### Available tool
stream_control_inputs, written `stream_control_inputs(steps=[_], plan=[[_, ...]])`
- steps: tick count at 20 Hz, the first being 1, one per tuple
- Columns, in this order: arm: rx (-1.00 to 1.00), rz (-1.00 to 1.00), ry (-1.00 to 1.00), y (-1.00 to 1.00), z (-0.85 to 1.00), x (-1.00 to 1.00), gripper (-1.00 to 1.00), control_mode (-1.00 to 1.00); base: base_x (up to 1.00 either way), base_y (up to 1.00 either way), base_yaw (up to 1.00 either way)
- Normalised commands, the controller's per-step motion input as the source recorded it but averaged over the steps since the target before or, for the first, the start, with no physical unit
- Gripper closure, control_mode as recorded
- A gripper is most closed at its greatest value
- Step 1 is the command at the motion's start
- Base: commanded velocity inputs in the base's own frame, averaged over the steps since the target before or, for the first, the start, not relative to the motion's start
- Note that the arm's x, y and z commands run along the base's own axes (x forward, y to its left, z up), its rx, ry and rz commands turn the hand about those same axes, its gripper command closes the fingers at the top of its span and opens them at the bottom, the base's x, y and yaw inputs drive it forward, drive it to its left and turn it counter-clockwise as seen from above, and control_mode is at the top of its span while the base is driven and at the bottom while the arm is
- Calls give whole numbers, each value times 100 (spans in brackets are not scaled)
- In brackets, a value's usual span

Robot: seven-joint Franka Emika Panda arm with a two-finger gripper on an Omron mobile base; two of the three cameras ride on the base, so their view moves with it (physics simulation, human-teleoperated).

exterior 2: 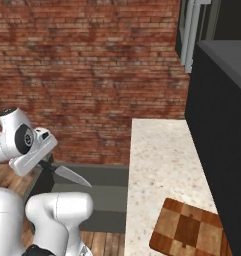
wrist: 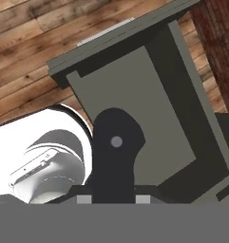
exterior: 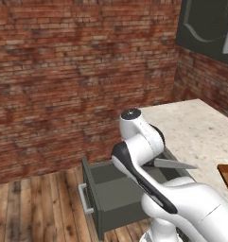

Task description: Pick up the knife from the drawer and place it on the cutting board. Then place the meat from the plate to the cutting board.

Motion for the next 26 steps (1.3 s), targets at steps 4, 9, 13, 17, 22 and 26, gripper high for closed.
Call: stream_control_inputs(steps=[4, 9, 13, 17, 22, 26], plan=[[0, -3, -4, 0, 29, -24, 100, -100, 0, 0, 0], [0, -2, -1, 0, 8, -5, 100, 100, 0, 0, -1], [0, 0, 0, 0, 0, 0, 100, 100, 19, -8, -31], [0, 0, 0, 0, 0, 0, 100, 100, 34, -8, -49], [0, 0, 0, 0, 0, 0, 100, 100, 10, -30, -50], [0, 0, 0, 0, 0, 0, 100, 100, -25, -79, -48]])
